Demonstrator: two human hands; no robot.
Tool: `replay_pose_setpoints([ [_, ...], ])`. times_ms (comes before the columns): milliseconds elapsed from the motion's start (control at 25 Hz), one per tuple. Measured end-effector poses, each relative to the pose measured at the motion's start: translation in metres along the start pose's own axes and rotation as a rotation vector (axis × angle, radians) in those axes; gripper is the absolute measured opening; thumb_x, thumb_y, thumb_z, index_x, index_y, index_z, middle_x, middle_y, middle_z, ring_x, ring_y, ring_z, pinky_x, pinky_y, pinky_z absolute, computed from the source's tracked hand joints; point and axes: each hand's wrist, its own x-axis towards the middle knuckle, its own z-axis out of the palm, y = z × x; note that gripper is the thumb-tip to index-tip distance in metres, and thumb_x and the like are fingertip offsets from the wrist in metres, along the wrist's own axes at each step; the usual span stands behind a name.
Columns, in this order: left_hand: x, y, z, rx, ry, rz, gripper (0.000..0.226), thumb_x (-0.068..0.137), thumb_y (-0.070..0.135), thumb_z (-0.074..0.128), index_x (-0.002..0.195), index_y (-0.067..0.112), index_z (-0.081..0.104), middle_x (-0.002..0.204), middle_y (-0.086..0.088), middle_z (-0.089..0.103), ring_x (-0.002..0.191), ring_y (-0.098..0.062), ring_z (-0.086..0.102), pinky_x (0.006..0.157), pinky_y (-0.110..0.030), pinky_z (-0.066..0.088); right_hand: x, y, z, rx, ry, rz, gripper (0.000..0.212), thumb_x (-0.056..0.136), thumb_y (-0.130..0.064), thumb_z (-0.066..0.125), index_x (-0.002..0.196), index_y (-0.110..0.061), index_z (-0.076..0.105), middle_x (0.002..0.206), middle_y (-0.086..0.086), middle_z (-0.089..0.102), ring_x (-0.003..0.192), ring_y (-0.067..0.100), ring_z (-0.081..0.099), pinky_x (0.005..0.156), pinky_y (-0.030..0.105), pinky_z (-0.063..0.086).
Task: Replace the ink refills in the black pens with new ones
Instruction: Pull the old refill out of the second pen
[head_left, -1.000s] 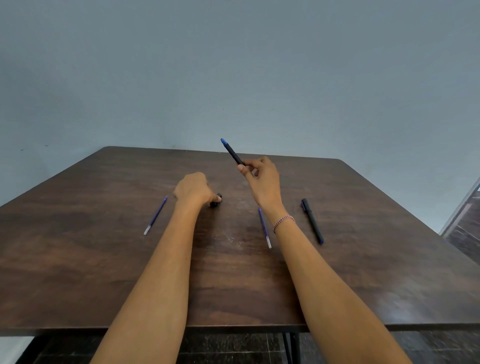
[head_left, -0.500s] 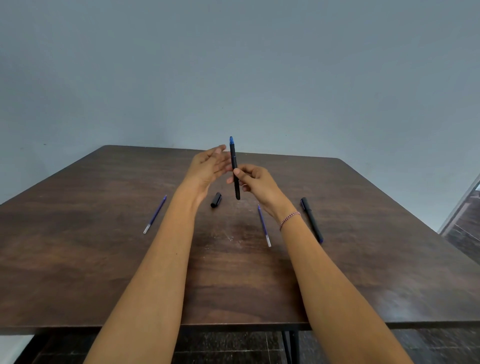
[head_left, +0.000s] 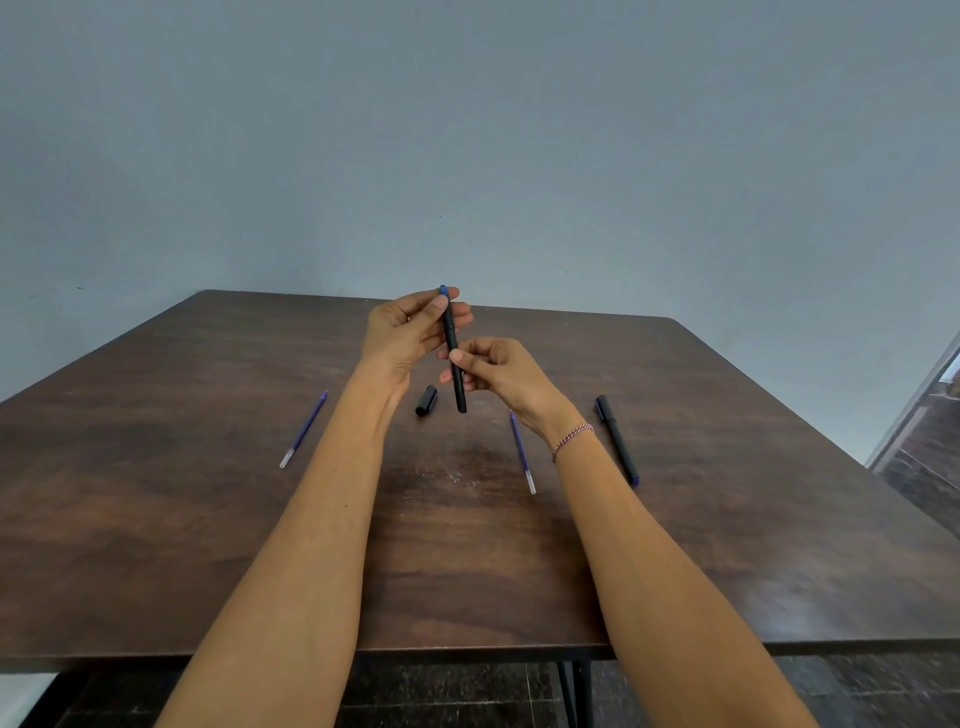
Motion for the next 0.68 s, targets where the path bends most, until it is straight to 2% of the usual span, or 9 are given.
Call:
replay_pose_setpoints([
  [200, 0.0001, -0.0017, 0.0018, -0.069, 0.125, -0.001, 0.015, 0.079, -0.001, 0.068, 0.094, 0.003, 0.067, 0.075, -0.003, 0.073, 0.075, -0.016, 0.072, 0.069, -0.026, 0.058, -0.0007, 0.0, 0.0007, -0.119, 0.073, -0.01, 0.01, 0.091, -0.02, 0.062, 0.096, -0.011, 0.064, 0.075, 0.002, 0.07, 0.073, 0.006, 0.066, 0.068, 0.015, 0.05],
  [320, 0.0011, -0.001, 0.0045, -0.018, 0.18, -0.01, 0.015, 0.075, 0.002, 0.073, 0.087, 0.009, 0.065, 0.078, -0.004, 0.069, 0.072, -0.014, 0.07, 0.069, -0.03, 0.058, 0.001, 0.0019, 0.0014, -0.208, 0.121, -0.026, 0.016, 0.088, -0.025, 0.066, 0.094, -0.011, 0.062, 0.076, 0.003, 0.072, 0.084, 0.014, 0.07, 0.079, 0.024, 0.053],
  [400, 0.0028, -0.0024, 0.0048, -0.041, 0.15, -0.025, 0.017, 0.079, 0.009, 0.071, 0.094, 0.009, 0.064, 0.089, -0.007, 0.069, 0.083, -0.016, 0.07, 0.075, -0.031, 0.058, 0.0009, 0.0021, 0.0009, -0.185, 0.133, -0.016, 0.016, 0.087, -0.025, 0.067, 0.089, -0.012, 0.057, 0.077, 0.004, 0.073, 0.088, 0.017, 0.071, 0.086, 0.031, 0.054],
  [520, 0.0054, -0.0052, 0.0033, -0.111, 0.045, -0.04, 0.02, 0.09, 0.017, 0.059, 0.108, 0.008, 0.062, 0.109, -0.009, 0.066, 0.108, -0.022, 0.063, 0.089, -0.033, 0.053, -0.0009, -0.0005, 0.0007, 0.061, 0.115, 0.032, 0.016, 0.089, -0.013, 0.064, 0.088, -0.008, 0.048, 0.075, 0.011, 0.072, 0.075, 0.021, 0.072, 0.076, 0.031, 0.059],
  [680, 0.0036, -0.007, 0.0035, -0.029, -0.093, -0.044, 0.025, 0.097, 0.006, 0.042, 0.114, 0.01, 0.061, 0.11, -0.008, 0.068, 0.107, -0.02, 0.065, 0.094, -0.032, 0.05, -0.0037, -0.0049, 0.0024, 0.1, 0.07, 0.049, 0.017, 0.09, -0.011, 0.063, 0.098, -0.004, 0.049, 0.073, 0.012, 0.071, 0.066, 0.019, 0.071, 0.069, 0.03, 0.06],
])
